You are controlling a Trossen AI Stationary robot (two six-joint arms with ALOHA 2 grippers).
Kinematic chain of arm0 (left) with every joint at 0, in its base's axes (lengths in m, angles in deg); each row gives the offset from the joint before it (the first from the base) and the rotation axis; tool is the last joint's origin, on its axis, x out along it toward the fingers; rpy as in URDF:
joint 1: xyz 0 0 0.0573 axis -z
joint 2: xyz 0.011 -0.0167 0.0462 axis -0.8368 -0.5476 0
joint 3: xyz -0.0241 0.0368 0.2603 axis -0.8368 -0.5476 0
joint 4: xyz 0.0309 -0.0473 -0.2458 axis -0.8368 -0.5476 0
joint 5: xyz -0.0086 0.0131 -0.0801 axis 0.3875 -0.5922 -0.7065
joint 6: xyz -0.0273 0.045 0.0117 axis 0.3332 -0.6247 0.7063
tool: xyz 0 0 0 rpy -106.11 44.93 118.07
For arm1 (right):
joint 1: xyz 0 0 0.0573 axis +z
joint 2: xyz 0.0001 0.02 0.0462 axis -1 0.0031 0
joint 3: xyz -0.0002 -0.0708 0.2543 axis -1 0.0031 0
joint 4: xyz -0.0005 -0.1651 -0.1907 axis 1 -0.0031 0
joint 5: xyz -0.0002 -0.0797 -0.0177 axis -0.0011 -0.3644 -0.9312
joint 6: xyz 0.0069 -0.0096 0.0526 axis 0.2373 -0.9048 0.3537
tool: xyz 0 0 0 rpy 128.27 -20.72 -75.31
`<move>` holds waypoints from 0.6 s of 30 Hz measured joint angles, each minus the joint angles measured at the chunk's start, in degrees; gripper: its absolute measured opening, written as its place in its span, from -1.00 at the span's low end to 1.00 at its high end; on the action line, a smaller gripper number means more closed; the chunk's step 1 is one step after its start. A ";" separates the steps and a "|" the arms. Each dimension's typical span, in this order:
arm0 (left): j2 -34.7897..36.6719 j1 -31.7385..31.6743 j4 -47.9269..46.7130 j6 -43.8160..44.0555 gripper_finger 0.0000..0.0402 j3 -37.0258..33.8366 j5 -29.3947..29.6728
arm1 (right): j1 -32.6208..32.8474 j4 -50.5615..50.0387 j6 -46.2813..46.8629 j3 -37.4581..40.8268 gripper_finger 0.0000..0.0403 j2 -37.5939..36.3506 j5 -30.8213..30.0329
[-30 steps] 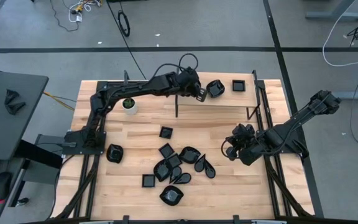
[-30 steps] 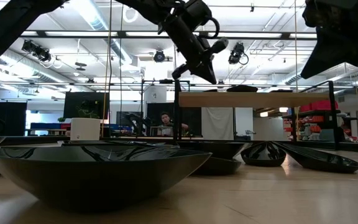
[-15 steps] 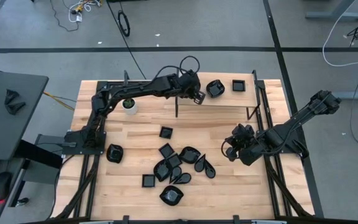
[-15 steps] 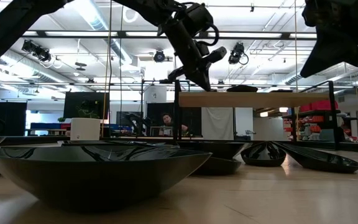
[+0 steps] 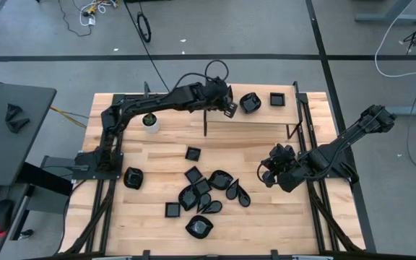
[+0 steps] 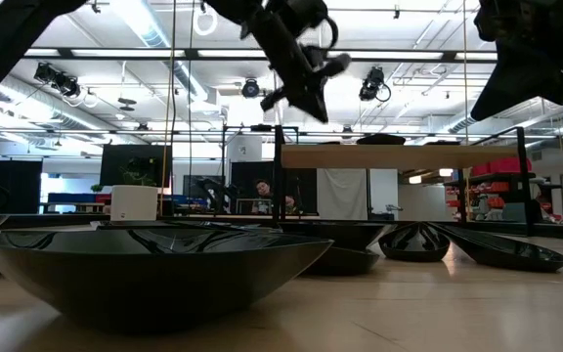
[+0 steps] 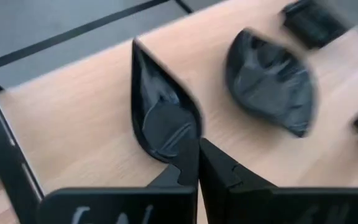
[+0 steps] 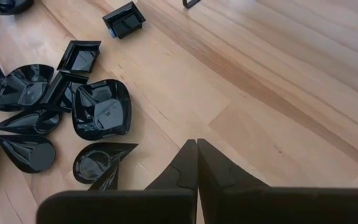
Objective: Pick & Place Mini shaped plates
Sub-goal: Stack the leaf-shaped plate on top of the leaf-shaped plate on the shelf
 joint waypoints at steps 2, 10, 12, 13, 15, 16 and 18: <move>1.72 0.71 0.06 -0.02 -0.97 0.00 -0.14 | 0.00 -0.02 0.00 0.00 -0.99 0.00 0.00; 9.29 4.30 -13.68 -3.93 -0.97 0.07 -4.00 | 0.00 2.28 0.00 0.00 -0.99 0.00 -0.04; 10.22 5.38 -19.67 -4.51 -0.97 0.09 -4.97 | 0.00 3.18 0.00 0.00 -0.99 0.00 -0.04; 10.44 5.95 -22.97 -4.49 -0.97 0.09 -4.81 | 0.00 3.66 0.00 0.00 -0.99 0.00 -0.07; 10.51 7.45 -29.46 -4.45 -0.96 0.09 -3.71 | 0.00 4.41 0.00 0.00 -0.99 0.00 -0.07; 10.51 8.31 -32.32 -4.43 -0.96 -0.06 -3.04 | 0.00 4.65 0.01 0.00 -0.99 0.00 -0.03; 10.58 10.25 -35.58 -3.73 -0.97 -1.69 -1.70 | 0.00 4.93 0.59 0.00 -0.99 0.00 0.51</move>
